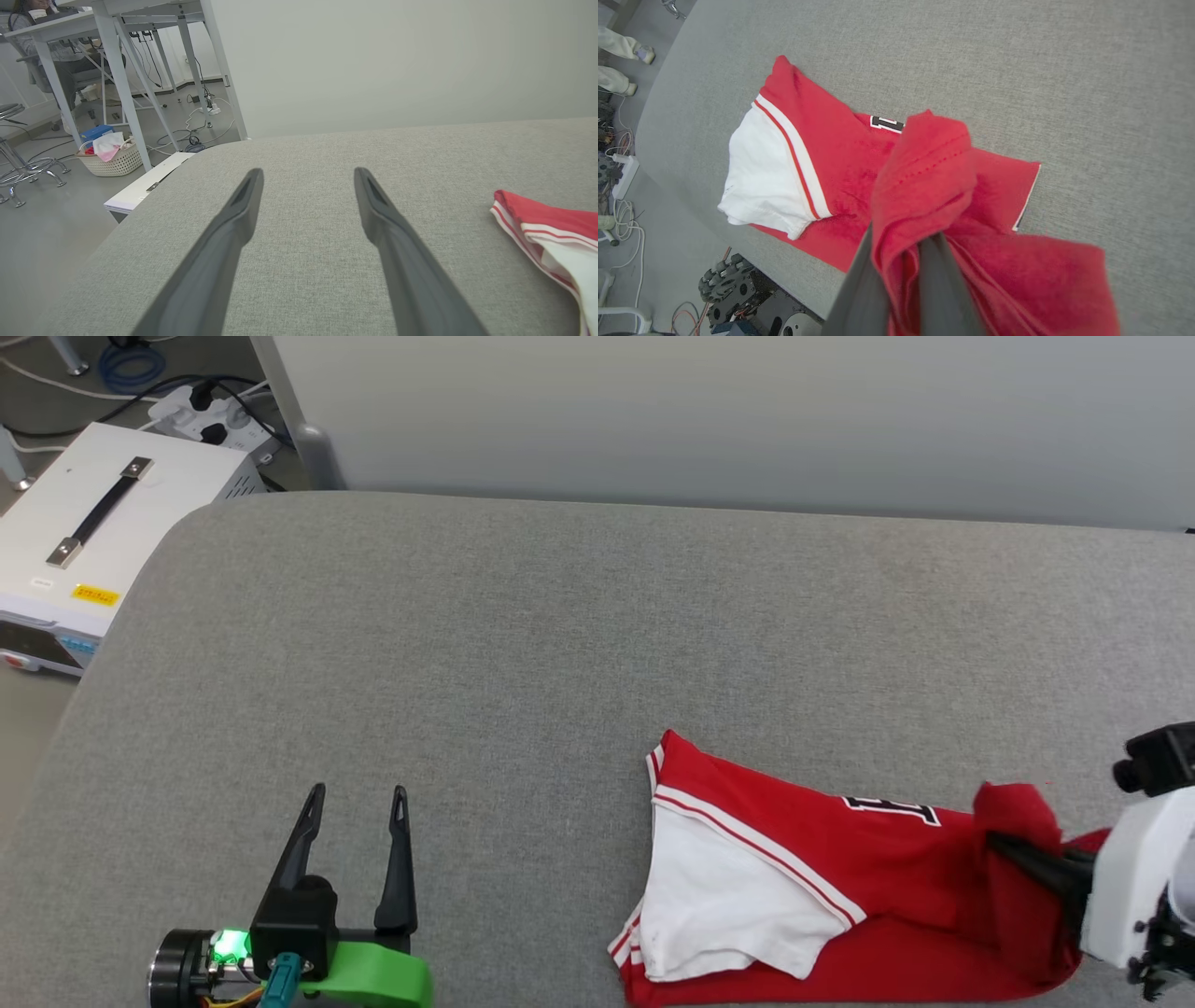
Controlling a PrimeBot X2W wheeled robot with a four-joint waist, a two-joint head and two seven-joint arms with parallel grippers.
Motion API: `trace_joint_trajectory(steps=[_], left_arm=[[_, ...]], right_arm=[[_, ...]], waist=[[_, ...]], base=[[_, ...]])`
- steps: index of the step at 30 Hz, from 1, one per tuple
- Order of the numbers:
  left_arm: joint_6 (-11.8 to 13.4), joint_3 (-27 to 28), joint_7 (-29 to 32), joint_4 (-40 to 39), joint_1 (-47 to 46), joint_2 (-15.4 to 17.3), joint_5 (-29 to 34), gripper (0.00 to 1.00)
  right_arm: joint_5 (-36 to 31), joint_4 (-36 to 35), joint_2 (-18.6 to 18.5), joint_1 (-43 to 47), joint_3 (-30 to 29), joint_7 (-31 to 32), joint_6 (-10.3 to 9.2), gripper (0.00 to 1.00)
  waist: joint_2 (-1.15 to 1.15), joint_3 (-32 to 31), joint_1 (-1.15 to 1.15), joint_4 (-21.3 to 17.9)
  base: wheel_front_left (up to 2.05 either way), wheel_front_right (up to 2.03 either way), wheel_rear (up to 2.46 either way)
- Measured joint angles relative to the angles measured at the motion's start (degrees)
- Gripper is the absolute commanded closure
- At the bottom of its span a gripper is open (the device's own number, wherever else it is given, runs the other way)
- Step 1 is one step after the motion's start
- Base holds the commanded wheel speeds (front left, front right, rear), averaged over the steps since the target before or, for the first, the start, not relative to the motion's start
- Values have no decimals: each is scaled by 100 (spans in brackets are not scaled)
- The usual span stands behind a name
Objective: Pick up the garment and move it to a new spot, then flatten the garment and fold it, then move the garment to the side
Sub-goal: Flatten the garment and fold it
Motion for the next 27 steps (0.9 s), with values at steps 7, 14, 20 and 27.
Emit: trace_joint_trajectory(steps=[7,14,20,27], left_arm=[[-43,25,0,-8,-24,-42,3,0],[-82,23,0,-12,-162,-105,7,0],[-92,20,0,-4,-311,-138,48,0],[-96,-13,0,-13,-428,-164,66,0]], right_arm=[[-676,-258,619,-567,576,313,0,100],[-1165,-5,1205,-1385,1321,367,0,100],[-1347,736,1722,-2009,1906,315,0,100],[-1615,1831,2277,-2620,2347,118,0,100]], waist=[[0,165,0,101],[0,382,0,179],[0,558,0,219],[0,737,0,263]], base=[[0,0,0],[0,0,0],[0,0,0],[0,0,0]])
